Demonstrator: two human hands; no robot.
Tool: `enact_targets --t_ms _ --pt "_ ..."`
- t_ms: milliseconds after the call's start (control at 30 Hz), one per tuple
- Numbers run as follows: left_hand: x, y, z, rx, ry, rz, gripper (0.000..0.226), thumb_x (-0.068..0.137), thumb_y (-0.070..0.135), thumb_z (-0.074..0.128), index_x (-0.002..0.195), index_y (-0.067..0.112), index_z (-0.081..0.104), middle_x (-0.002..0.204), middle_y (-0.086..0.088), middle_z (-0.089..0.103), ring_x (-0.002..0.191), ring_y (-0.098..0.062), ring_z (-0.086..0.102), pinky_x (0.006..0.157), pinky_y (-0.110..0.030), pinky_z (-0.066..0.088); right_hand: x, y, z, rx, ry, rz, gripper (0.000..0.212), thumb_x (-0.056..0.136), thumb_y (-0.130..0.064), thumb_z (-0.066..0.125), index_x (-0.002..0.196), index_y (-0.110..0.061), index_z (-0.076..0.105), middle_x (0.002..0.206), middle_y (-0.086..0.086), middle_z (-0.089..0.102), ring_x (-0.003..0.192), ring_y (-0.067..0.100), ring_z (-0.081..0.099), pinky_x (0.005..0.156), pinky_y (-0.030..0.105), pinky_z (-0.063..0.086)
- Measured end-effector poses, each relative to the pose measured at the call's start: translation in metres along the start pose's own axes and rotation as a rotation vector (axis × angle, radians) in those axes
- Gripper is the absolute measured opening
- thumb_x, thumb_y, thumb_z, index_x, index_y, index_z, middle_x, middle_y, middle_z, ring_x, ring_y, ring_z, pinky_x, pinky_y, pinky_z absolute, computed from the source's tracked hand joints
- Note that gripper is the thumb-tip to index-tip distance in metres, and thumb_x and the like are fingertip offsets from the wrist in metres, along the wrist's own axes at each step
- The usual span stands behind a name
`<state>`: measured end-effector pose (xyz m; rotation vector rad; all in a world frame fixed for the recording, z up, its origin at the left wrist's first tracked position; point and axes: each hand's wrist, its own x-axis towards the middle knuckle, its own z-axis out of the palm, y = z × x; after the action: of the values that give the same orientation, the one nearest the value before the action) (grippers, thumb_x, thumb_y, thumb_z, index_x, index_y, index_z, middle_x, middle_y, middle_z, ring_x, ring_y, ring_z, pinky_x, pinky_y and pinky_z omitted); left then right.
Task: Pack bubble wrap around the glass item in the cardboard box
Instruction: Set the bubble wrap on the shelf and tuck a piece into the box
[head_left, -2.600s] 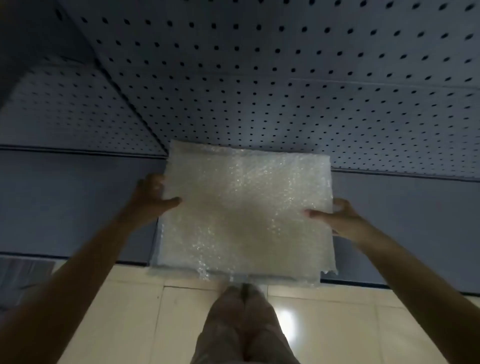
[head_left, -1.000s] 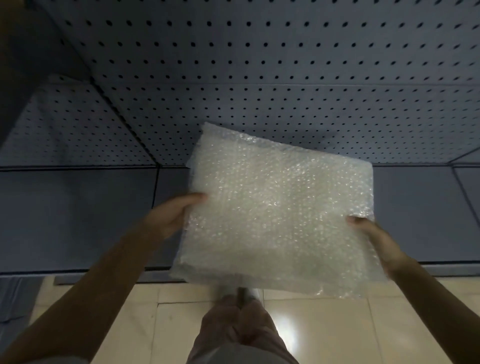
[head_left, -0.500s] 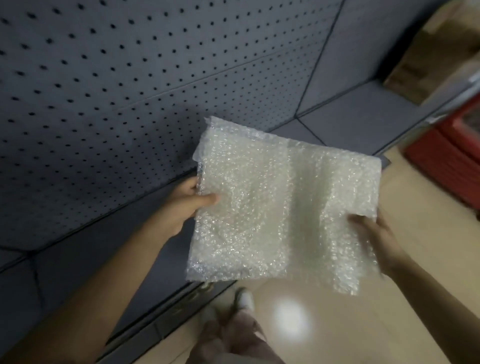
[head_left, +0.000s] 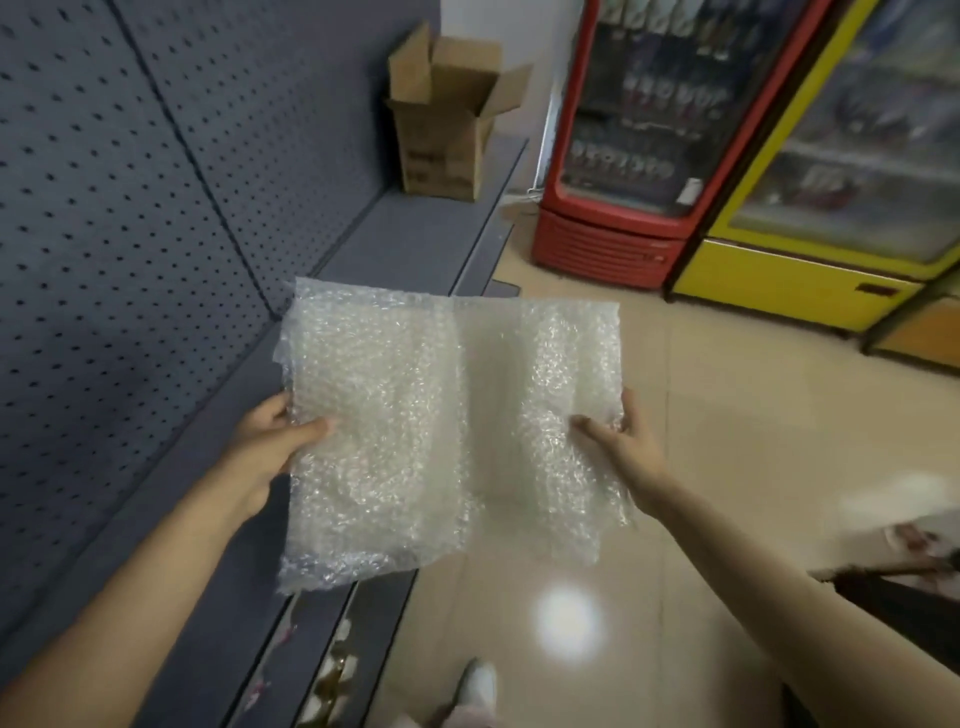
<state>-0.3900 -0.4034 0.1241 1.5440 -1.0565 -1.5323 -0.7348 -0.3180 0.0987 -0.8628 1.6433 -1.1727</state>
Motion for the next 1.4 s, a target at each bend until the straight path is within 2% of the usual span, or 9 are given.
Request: enact_targets --t_ms 167,333,467,667,900,1100,1200,1300,1400 --pt "0.032 0.028 0.056 0.052 -0.086 0.033 0.025 0.082 0.000 0.069 0.093 0.021 0.061 0.093 -0.001 0.067 0.080 -0.016 0.063 0.072 -0.026 0.049 0.009 -0.004 -0.036 0.004 0.102 -0.057 0.057 0.086 -0.014 0.070 0.132 -0.019 0.036 0.103 -0.006 0.060 0.086 0.007 0.063 0.055 0.011 0.052" --pt "0.071 0.049 0.106 0.099 -0.167 0.046 0.025 0.081 0.001 0.071 0.092 0.021 0.062 0.092 -0.002 0.068 0.081 -0.017 0.064 0.076 -0.028 0.050 0.032 -0.003 -0.066 0.028 0.193 -0.065 0.059 0.085 -0.014 0.070 0.133 -0.019 0.036 0.104 0.000 0.064 0.087 0.012 0.067 0.061 0.017 0.057" --pt "0.112 0.066 0.140 0.124 -0.200 0.064 0.025 0.079 0.001 0.073 0.090 0.020 0.062 0.090 -0.002 0.068 0.078 -0.016 0.064 0.073 -0.027 0.050 0.069 -0.008 -0.084 0.028 0.239 -0.069 0.052 0.086 -0.012 0.069 0.126 -0.023 0.037 0.101 -0.005 0.062 0.075 -0.001 0.068 0.059 0.015 0.054" --pt "0.181 0.107 0.187 0.145 -0.251 0.090 0.024 0.080 0.001 0.072 0.089 0.020 0.062 0.089 0.000 0.068 0.077 -0.015 0.064 0.072 -0.026 0.051 0.137 -0.023 -0.105 0.019 0.300 -0.050 0.058 0.087 -0.014 0.068 0.135 -0.020 0.035 0.106 -0.004 0.062 0.088 0.008 0.065 0.064 0.017 0.056" --pt "0.252 0.143 0.248 0.182 -0.318 0.088 0.024 0.081 0.003 0.072 0.091 0.023 0.062 0.092 -0.002 0.068 0.081 -0.020 0.065 0.081 -0.033 0.052 0.204 -0.035 -0.136 0.029 0.367 -0.041 0.055 0.087 -0.019 0.069 0.131 -0.022 0.036 0.112 0.002 0.062 0.095 0.017 0.066 0.076 0.031 0.056" --pt "0.309 0.158 0.302 0.235 -0.306 0.058 0.040 0.080 0.007 0.074 0.118 0.008 0.060 0.101 -0.006 0.069 0.091 -0.025 0.066 0.089 -0.039 0.052 0.270 -0.039 -0.176 0.003 0.355 -0.018 0.061 0.087 -0.024 0.068 0.138 -0.020 0.033 0.117 0.005 0.062 0.095 0.014 0.066 0.067 0.019 0.054" --pt "0.332 0.166 0.327 0.241 -0.281 0.034 0.042 0.081 0.008 0.074 0.120 0.006 0.060 0.109 -0.012 0.069 0.099 -0.029 0.065 0.097 -0.044 0.049 0.307 -0.043 -0.197 -0.029 0.330 -0.001 0.062 0.088 -0.026 0.067 0.138 -0.019 0.032 0.118 0.005 0.062 0.093 0.011 0.065 0.062 0.014 0.052" --pt "0.354 0.170 0.350 0.242 -0.247 -0.011 0.038 0.081 0.007 0.074 0.116 0.008 0.061 0.108 -0.012 0.069 0.098 -0.030 0.066 0.095 -0.044 0.051 0.342 -0.048 -0.215 -0.044 0.303 0.014 0.061 0.089 -0.023 0.066 0.138 -0.017 0.030 0.116 0.003 0.058 0.088 0.005 0.061 0.054 0.008 0.050" --pt "0.373 0.174 0.368 0.233 -0.220 -0.032 0.029 0.082 0.006 0.072 0.110 0.009 0.062 0.098 -0.008 0.069 0.085 -0.024 0.066 0.077 -0.035 0.054 0.377 -0.054 -0.224 -0.056 0.261 0.023 0.058 0.088 -0.020 0.067 0.135 -0.019 0.032 0.114 0.000 0.056 0.090 0.005 0.060 0.058 0.010 0.052"
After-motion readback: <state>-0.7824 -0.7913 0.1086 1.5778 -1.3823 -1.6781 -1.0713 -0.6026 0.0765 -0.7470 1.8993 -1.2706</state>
